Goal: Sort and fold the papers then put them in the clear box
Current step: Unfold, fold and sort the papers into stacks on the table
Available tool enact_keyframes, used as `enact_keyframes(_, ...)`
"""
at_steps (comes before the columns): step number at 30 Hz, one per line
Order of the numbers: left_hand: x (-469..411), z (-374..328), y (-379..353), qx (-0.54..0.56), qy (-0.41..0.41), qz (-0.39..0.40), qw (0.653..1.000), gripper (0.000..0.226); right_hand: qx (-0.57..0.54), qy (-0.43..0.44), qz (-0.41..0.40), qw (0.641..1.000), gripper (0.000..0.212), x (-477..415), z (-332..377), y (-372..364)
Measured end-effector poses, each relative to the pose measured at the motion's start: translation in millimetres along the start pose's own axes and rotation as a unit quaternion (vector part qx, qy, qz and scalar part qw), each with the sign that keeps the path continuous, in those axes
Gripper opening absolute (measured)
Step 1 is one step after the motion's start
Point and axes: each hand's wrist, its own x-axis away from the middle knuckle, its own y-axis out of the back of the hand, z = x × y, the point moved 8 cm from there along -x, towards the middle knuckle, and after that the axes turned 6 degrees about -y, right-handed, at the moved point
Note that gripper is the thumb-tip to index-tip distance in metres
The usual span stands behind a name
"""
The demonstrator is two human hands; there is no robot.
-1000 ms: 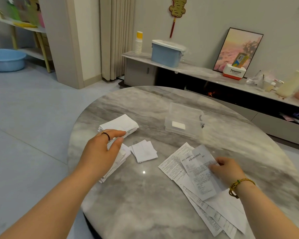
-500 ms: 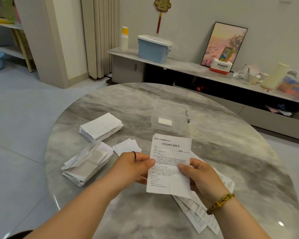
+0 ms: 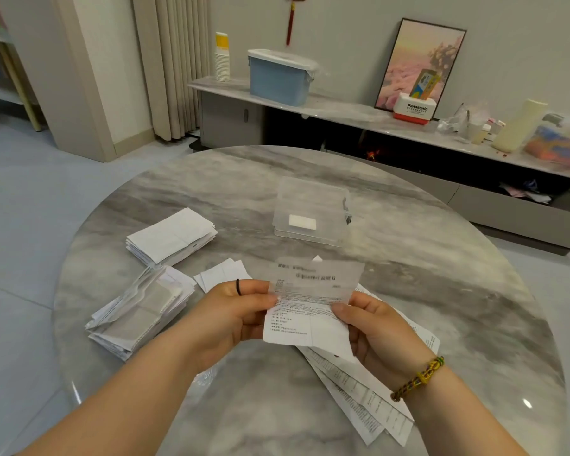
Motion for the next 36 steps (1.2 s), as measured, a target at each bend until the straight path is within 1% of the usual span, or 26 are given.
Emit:
enact_keyframes(3, 0.8, -0.4, 2.6, 0.010, 0.002, -0.016, 1.000, 0.036, 0.011, 0.014, -0.018, 1.000, 0.034, 1.1, 2.6, 2.5)
enact_keyframes(6, 2.4, -2.3, 6.2, -0.010, -0.006, -0.026, 1.000, 0.050, 0.035, 0.026, -0.023, 0.999, 0.039, -1.9, 1.2, 5.3)
enact_keyframes(7, 3.1, -3.1, 6.1, -0.017, -0.008, -0.022, 1.000, 0.047, 0.046, 0.028, -0.026, 0.998, 0.041, -1.5, 1.4, 5.4)
enact_keyframes(8, 3.9, -4.4, 5.3, -0.024, -0.011, -0.017, 0.999, 0.039, 0.052, 0.030, -0.030, 0.998, 0.040, -1.1, 2.0, 5.5)
enact_keyframes(10, 4.8, -6.6, 5.2, -0.058, -0.025, -0.018, 0.998, 0.028, 0.063, 0.030, -0.037, 0.997, 0.035, -0.6, 2.1, 5.5)
enact_keyframes(13, 3.8, -7.9, 8.8, -0.117, -0.057, -0.049, 0.990, 0.021, 0.068, 0.026, -0.054, 0.996, 0.023, -0.1, 1.2, 3.9)
enact_keyframes(15, 3.1, -9.6, 11.6, -0.143, -0.074, -0.080, 0.984, 0.021, 0.052, 0.020, -0.063, 0.996, 0.021, -0.9, 0.1, 4.0)
enact_keyframes(18, 1.8, -15.3, 18.2, -0.158, -0.102, -0.133, 0.973, 0.025, 0.048, 0.008, -0.050, 0.998, 0.026, -1.6, -1.7, 1.7)
enact_keyframes(21, 2.6, -18.3, 22.3, -0.153, -0.120, -0.161, 0.968, 0.027, 0.079, 0.005, -0.035, 0.996, 0.015, 0.6, -3.4, -3.2)
enact_keyframes(24, 2.5, -16.9, 22.7, -0.158, -0.123, -0.161, 0.967, 0.026, 0.098, 0.006, -0.040, 0.994, 0.017, 1.0, -3.8, -3.7)
enact_keyframes(28, 0.6, -13.9, 19.9, -0.180, -0.122, -0.146, 0.965, 0.026, 0.092, 0.014, -0.065, 0.994, 0.019, 1.1, -1.8, 0.1)
enact_keyframes(32, -0.7, -12.8, 17.0, -0.201, -0.127, -0.118, 0.964, 0.024, 0.095, 0.015, -0.075, 0.992, 0.018, 0.5, -2.5, 1.9)
enact_keyframes(34, 1.7, -14.9, 17.9, -0.228, -0.139, -0.105, 0.958, 0.022, 0.095, 0.013, -0.079, 0.992, 0.018, 0.2, -2.0, 2.1)
enact_keyframes(36, 9.4, -23.2, 24.3, -0.264, -0.163, -0.112, 0.944, 0.022, 0.100, 0.014, -0.078, 0.992, 0.018, 1.2, -1.7, 0.7)
